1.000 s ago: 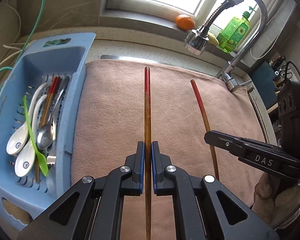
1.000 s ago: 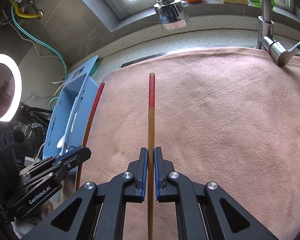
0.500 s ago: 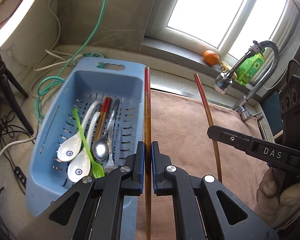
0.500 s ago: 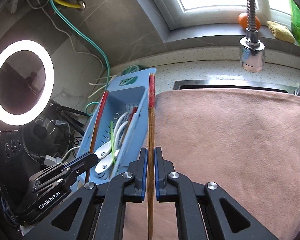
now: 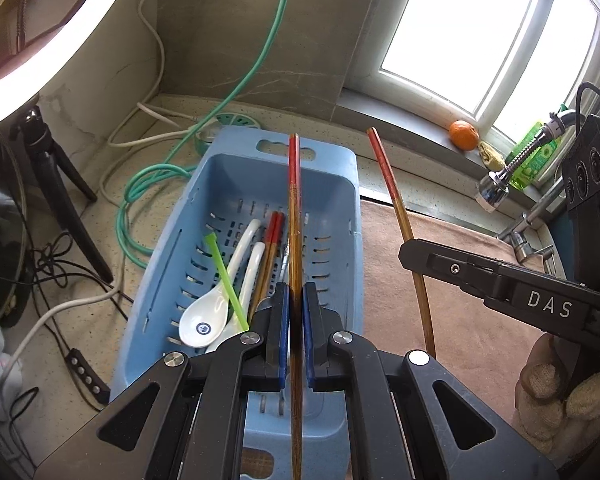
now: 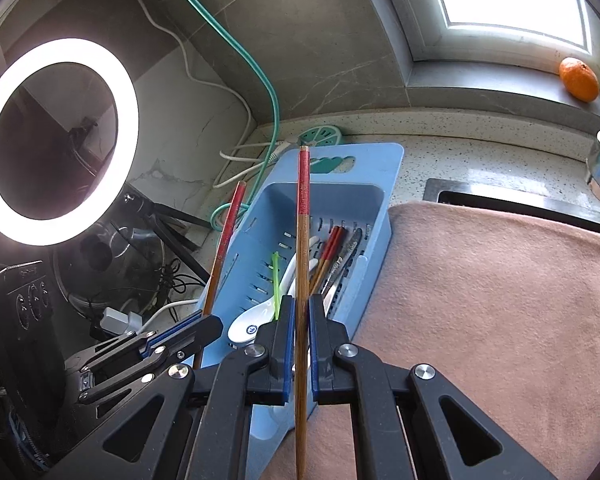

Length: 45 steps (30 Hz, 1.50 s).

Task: Organize utensils
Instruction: 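Lower both chopsticks into the basket and open both grippers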

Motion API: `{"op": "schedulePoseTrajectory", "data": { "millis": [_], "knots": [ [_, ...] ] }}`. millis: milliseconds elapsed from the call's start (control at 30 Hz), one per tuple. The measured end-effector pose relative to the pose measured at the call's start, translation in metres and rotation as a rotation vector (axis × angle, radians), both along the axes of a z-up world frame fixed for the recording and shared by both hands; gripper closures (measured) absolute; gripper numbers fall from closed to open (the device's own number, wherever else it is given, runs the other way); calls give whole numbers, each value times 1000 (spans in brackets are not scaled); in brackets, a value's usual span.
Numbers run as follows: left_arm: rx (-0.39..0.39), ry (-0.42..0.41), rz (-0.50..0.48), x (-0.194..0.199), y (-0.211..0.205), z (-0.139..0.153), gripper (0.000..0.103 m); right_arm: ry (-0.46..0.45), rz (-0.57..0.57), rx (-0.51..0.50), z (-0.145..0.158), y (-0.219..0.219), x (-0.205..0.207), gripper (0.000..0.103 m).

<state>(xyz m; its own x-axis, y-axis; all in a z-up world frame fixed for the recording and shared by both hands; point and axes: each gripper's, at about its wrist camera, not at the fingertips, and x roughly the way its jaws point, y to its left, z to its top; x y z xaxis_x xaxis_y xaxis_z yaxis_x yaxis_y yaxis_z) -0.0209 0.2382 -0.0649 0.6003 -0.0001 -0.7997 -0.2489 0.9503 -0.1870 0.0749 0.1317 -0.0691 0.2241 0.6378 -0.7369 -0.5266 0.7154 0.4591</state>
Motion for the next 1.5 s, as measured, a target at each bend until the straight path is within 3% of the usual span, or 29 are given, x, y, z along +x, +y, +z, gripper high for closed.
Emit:
{"op": "schedulePoseTrajectory", "data": {
  "millis": [367, 733, 833, 1133, 1500],
  "knots": [
    [-2, 37, 36, 15, 21, -16, 98, 32, 32, -37, -19, 37, 14, 97],
    [3, 62, 61, 24, 29, -25, 97, 33, 33, -59, -29, 44, 23, 95],
    [0, 71, 70, 26, 31, -25, 87, 29, 32, -64, -28, 43, 25, 95],
    [7, 71, 73, 25, 27, -25, 86, 7, 33, -68, -24, 36, 22, 79],
    [23, 69, 90, 17, 13, -19, 83, -8, 32, -62, -15, 18, 18, 72]
  ]
}}
